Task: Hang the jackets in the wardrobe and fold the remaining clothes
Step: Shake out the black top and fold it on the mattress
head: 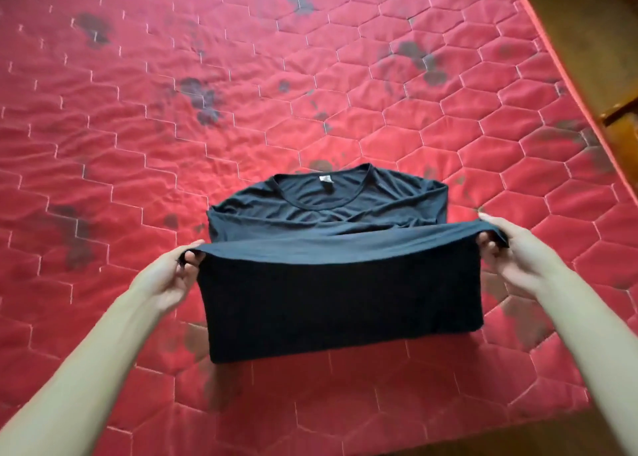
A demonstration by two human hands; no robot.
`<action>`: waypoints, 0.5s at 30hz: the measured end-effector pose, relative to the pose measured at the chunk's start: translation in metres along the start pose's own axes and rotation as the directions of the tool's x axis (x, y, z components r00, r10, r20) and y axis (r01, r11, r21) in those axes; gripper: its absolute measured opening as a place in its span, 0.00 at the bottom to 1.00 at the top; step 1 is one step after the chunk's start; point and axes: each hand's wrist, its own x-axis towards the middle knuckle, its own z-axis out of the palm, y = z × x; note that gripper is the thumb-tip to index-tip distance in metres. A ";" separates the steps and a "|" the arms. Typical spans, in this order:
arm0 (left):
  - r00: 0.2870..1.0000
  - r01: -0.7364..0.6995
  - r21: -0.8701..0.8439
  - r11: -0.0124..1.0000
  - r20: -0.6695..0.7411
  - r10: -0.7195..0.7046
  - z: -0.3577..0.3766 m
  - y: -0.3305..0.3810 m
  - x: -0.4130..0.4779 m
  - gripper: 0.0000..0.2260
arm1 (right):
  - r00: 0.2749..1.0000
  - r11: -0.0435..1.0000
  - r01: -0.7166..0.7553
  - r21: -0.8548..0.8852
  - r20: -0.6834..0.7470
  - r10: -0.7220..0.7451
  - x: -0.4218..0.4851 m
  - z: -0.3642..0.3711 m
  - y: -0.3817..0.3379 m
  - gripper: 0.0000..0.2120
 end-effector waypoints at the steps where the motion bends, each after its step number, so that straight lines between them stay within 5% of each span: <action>1: 1.000 0.004 -0.032 0.999 -0.011 -0.004 0.009 0.016 0.015 0.08 | 1.000 0.996 -0.005 0.090 -0.022 0.007 0.017 0.013 -0.010 0.07; 5: 0.997 -0.057 -0.099 0.993 -0.059 0.051 0.039 0.052 0.072 0.09 | 0.997 0.978 -0.022 0.209 -0.066 0.037 0.083 0.054 -0.026 0.13; 8: 0.979 -0.119 0.239 0.964 -0.134 0.154 0.051 0.046 0.108 0.15 | 0.982 0.973 -0.107 -0.203 -0.172 0.073 0.123 0.067 -0.007 0.22; 10: 0.909 -0.157 0.693 0.704 -0.178 0.378 0.050 0.028 0.122 0.24 | 0.949 0.790 -0.128 -0.599 -0.305 -0.077 0.134 0.066 0.016 0.22; 12: 0.804 -0.202 0.904 0.378 -0.067 0.591 0.042 0.006 0.129 0.21 | 0.889 0.545 -0.076 -0.835 -0.304 -0.343 0.135 0.059 0.039 0.20; 15: 0.729 -0.216 0.938 0.270 -0.029 0.684 0.038 -0.016 0.132 0.23 | 0.833 0.458 -0.073 -0.886 -0.306 -0.460 0.129 0.040 0.065 0.28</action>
